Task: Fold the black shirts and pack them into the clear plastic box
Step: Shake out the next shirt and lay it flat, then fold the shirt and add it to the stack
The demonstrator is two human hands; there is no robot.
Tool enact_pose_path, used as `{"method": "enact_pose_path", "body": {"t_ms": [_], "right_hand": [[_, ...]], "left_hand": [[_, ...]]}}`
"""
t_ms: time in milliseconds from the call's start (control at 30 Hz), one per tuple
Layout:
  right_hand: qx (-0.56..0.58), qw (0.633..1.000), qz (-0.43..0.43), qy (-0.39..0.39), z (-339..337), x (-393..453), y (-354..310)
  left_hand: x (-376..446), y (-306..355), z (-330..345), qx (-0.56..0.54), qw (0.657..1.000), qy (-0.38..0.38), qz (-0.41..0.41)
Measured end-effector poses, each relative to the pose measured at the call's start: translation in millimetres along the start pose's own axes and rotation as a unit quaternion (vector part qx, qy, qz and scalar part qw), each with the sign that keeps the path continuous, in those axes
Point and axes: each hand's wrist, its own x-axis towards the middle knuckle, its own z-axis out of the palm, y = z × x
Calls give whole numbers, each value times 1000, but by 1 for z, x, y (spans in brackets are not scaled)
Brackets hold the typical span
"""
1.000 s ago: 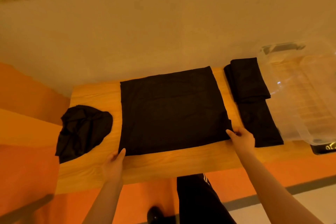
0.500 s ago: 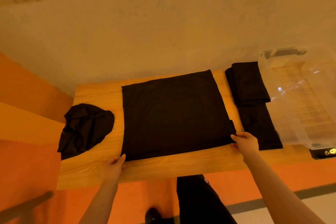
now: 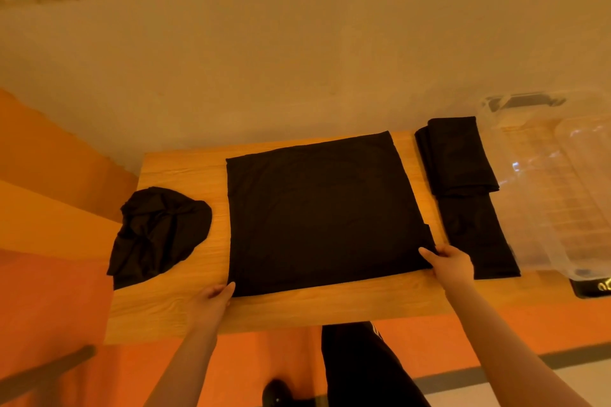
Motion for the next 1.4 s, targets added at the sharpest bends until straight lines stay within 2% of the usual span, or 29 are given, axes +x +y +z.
{"method": "enact_pose_path", "body": {"t_ms": [100, 267, 433, 600, 767, 900, 1067, 1200, 1400], "right_hand": [[-55, 997, -49, 19, 0, -4, -1], [-26, 998, -61, 13, 1, -2, -10], [0, 1000, -19, -23, 0, 5, -12], [-51, 998, -5, -47, -3, 6, -10], [-64, 997, -13, -39, -5, 8, -10], [-62, 997, -5, -46, -9, 9, -11], [-63, 996, 1, -67, -12, 9, -14], [-94, 993, -38, -53, -15, 6, -21], [-102, 992, -49, -54, -16, 7, -23]], "left_hand": [[-3, 6, -2, -36, 999, -29, 14], [-6, 15, -7, -104, 988, -101, 48], [-6, 19, -8, -32, 990, -127, 56], [-3, 15, -10, 46, 986, -146, 67], [5, 10, -12, 139, 981, -103, 91], [8, 4, -14, 158, 980, -73, 101], [3, 4, -10, 136, 983, -59, 113], [0, 5, -9, 81, 991, -59, 87], [1, 3, -10, 108, 988, -57, 92]]}}
